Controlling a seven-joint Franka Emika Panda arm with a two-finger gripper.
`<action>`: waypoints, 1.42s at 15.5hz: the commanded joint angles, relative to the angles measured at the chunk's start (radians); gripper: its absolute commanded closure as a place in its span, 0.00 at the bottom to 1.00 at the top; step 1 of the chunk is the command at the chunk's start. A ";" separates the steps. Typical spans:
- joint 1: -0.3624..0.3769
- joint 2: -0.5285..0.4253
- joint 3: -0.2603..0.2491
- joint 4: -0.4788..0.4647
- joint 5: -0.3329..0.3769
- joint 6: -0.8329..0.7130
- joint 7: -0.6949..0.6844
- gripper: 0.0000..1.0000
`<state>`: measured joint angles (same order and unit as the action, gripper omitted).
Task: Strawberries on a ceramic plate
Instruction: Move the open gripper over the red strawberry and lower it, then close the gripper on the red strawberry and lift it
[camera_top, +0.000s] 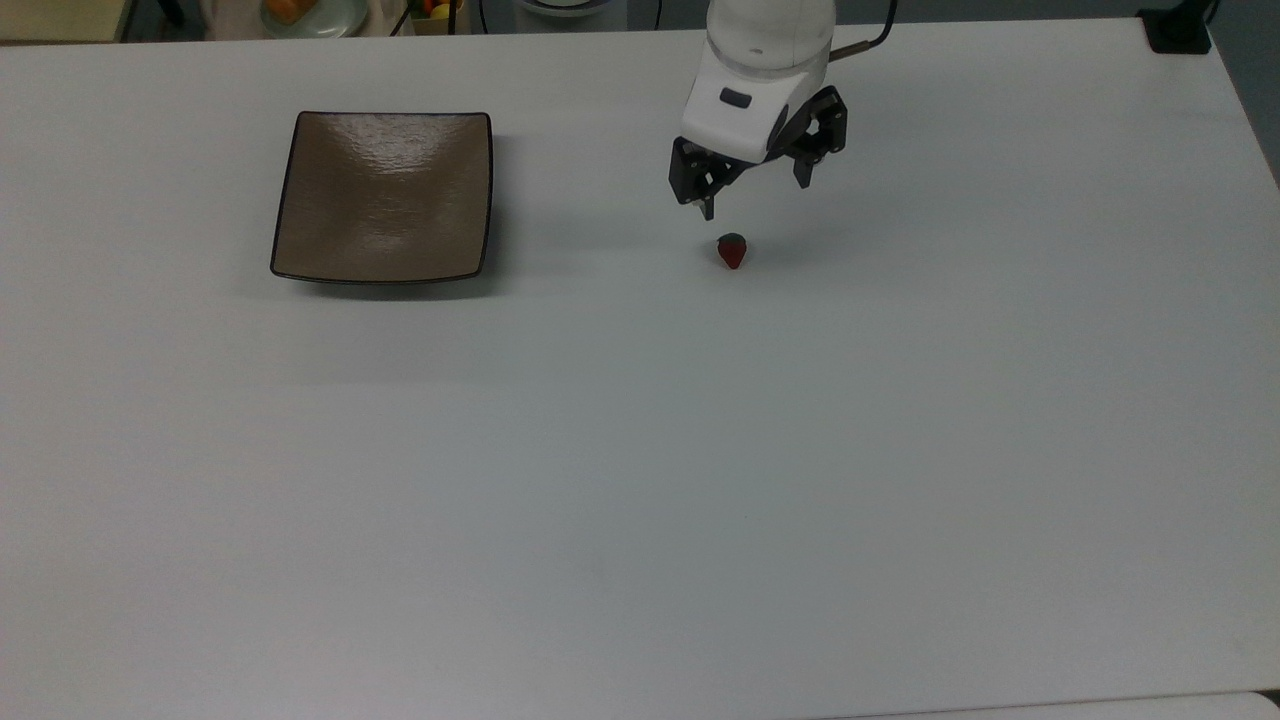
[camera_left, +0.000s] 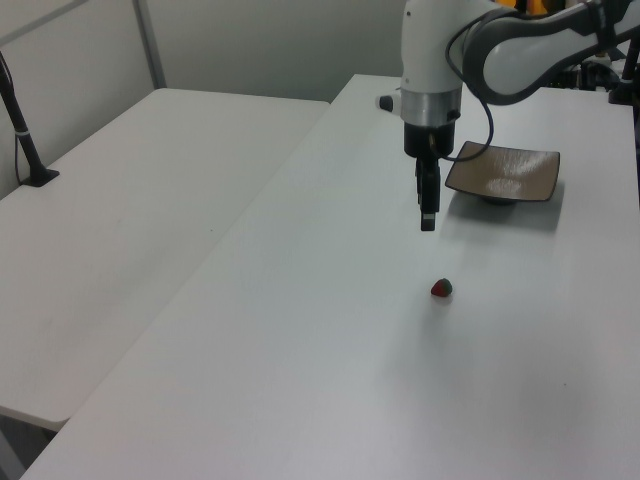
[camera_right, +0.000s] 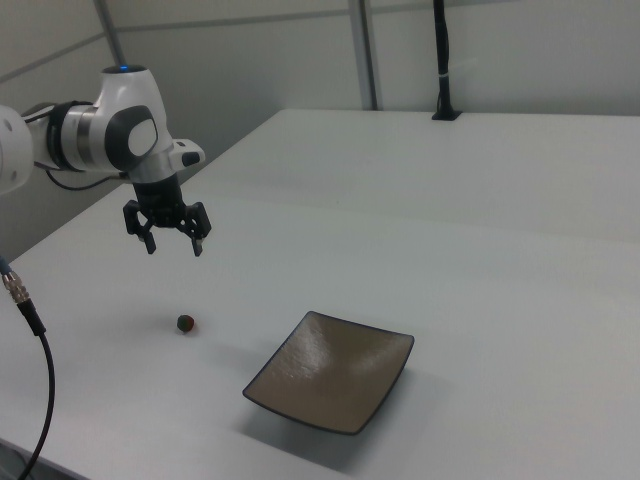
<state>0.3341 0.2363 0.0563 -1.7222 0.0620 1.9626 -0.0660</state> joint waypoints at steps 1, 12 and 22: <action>0.017 0.021 -0.006 -0.019 -0.036 0.027 -0.113 0.00; 0.043 0.070 -0.004 -0.178 -0.134 0.213 -0.133 0.00; 0.051 0.104 0.008 -0.200 -0.174 0.219 -0.135 0.30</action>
<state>0.3796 0.3443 0.0592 -1.9020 -0.0958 2.1502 -0.1890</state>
